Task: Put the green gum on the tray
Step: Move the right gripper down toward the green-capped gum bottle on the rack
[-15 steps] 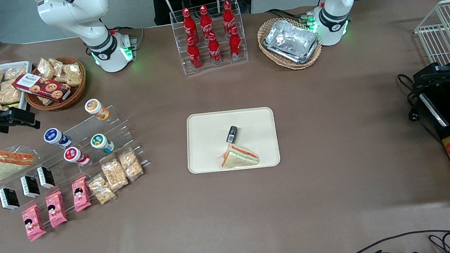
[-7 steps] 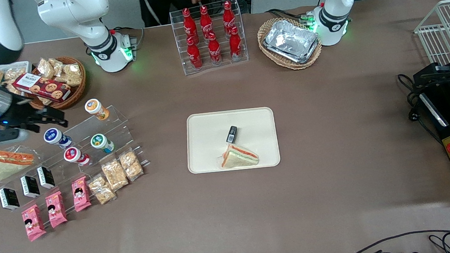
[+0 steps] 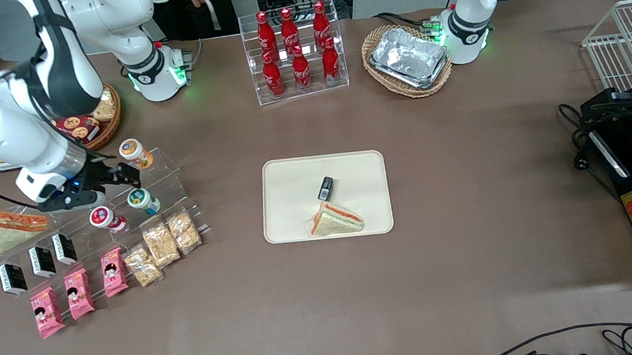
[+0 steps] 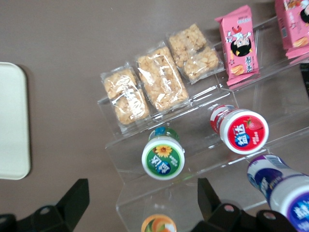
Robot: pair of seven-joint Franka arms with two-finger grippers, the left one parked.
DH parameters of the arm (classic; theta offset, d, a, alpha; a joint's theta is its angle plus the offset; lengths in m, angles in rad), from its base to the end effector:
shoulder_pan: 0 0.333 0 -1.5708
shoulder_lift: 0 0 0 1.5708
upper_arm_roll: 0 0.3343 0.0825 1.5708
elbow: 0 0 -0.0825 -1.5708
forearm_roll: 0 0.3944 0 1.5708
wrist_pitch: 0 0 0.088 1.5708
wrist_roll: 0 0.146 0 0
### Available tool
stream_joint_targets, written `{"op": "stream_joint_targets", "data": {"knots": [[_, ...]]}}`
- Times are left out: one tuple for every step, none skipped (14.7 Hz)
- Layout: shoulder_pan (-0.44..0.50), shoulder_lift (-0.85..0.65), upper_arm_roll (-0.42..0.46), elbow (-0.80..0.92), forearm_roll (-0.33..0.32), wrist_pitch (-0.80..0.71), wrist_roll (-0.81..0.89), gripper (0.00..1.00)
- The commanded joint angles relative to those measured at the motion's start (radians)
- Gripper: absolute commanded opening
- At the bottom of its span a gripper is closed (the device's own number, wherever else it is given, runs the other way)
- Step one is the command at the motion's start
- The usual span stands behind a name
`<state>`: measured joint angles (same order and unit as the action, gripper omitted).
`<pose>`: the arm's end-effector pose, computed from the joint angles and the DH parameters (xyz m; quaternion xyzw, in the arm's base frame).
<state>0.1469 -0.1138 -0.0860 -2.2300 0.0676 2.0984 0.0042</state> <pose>0.5082 0.0362 0.3929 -0.9993 -0.0114 0.0103 0.0336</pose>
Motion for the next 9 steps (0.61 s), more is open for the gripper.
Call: {"op": "stream_joint_targets", "data": {"knots": [[-0.003, 0.045, -0.005, -0.013, 0.006, 0.061, 0.005, 1.0], [-0.003, 0.049, -0.005, -0.022, 0.006, 0.068, 0.005, 1.0], [-0.001, 0.052, -0.005, -0.04, 0.005, 0.089, 0.005, 1.0], [-0.001, 0.062, -0.005, -0.062, 0.003, 0.129, 0.003, 1.0], [-0.003, 0.077, -0.005, -0.081, 0.0, 0.173, -0.003, 1.0], [-0.003, 0.089, -0.005, -0.098, -0.002, 0.207, -0.007, 1.0], [-0.003, 0.097, -0.005, -0.106, -0.002, 0.224, -0.007, 1.0], [-0.003, 0.1, -0.005, -0.111, -0.002, 0.226, -0.007, 1.0], [-0.001, 0.101, -0.005, -0.115, -0.002, 0.227, -0.007, 1.0]]}}
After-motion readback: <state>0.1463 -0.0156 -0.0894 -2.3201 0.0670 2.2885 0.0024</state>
